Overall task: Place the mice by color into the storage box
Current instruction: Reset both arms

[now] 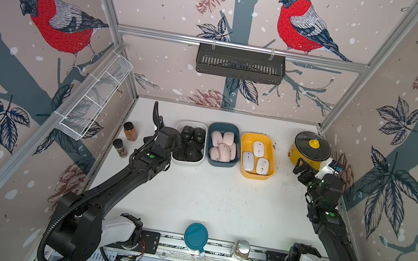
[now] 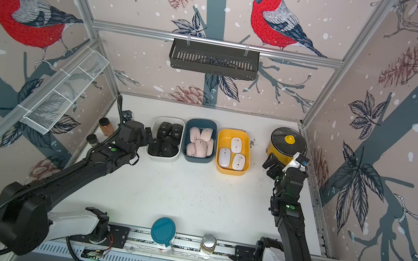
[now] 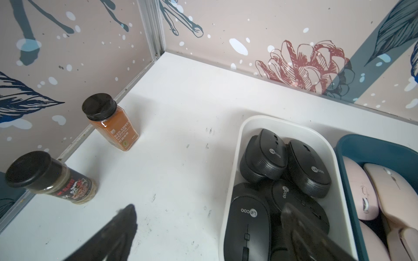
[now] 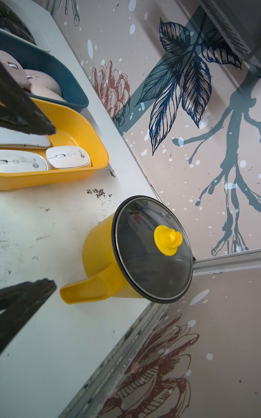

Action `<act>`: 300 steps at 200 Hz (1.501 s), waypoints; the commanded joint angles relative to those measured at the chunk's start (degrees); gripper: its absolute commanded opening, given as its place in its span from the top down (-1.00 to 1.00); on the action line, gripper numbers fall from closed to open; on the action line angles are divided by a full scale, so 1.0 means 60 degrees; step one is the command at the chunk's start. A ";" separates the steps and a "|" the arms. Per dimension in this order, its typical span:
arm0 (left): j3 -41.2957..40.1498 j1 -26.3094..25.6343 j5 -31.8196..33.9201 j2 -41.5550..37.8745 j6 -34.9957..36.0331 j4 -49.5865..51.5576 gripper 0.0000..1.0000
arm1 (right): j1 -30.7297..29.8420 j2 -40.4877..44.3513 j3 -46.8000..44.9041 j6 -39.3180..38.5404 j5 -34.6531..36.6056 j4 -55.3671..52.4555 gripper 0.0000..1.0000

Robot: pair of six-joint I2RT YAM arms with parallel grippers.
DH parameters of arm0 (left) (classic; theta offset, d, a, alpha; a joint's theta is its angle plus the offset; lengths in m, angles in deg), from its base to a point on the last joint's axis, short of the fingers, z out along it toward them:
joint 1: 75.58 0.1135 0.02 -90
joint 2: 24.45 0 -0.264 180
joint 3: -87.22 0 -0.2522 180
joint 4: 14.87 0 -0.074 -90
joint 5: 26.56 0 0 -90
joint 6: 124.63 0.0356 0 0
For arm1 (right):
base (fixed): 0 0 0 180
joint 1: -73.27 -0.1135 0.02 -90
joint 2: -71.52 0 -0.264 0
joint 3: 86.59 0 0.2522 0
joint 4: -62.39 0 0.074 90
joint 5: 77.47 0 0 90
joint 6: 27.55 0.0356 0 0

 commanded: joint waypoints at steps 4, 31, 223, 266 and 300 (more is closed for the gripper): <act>-0.0582 0.0040 0.1263 -0.0256 0.0313 -0.1462 -0.96 | 0.0024 -0.0193 -0.0480 -0.0699 0.1105 0.1283 -0.98; -0.1855 0.0040 0.1913 -0.0448 0.1897 -0.3934 -0.96 | 0.0024 -0.0726 -0.1113 -0.1136 0.1680 0.2810 -0.98; -0.5190 0.1834 -0.1272 0.1864 0.3937 -1.1829 -0.94 | -0.1645 -0.5057 -0.3137 -0.3894 0.3341 1.0846 -0.98; -0.5078 0.2090 -0.1573 0.2671 0.3771 -1.2313 -0.94 | -0.1782 -0.5633 -0.2944 -0.4303 0.2911 1.1031 -0.98; -0.4705 0.2104 -0.1468 0.3202 0.3744 -1.2147 -0.94 | -0.1648 -0.5742 -0.2706 -0.4235 0.2584 1.0606 -0.98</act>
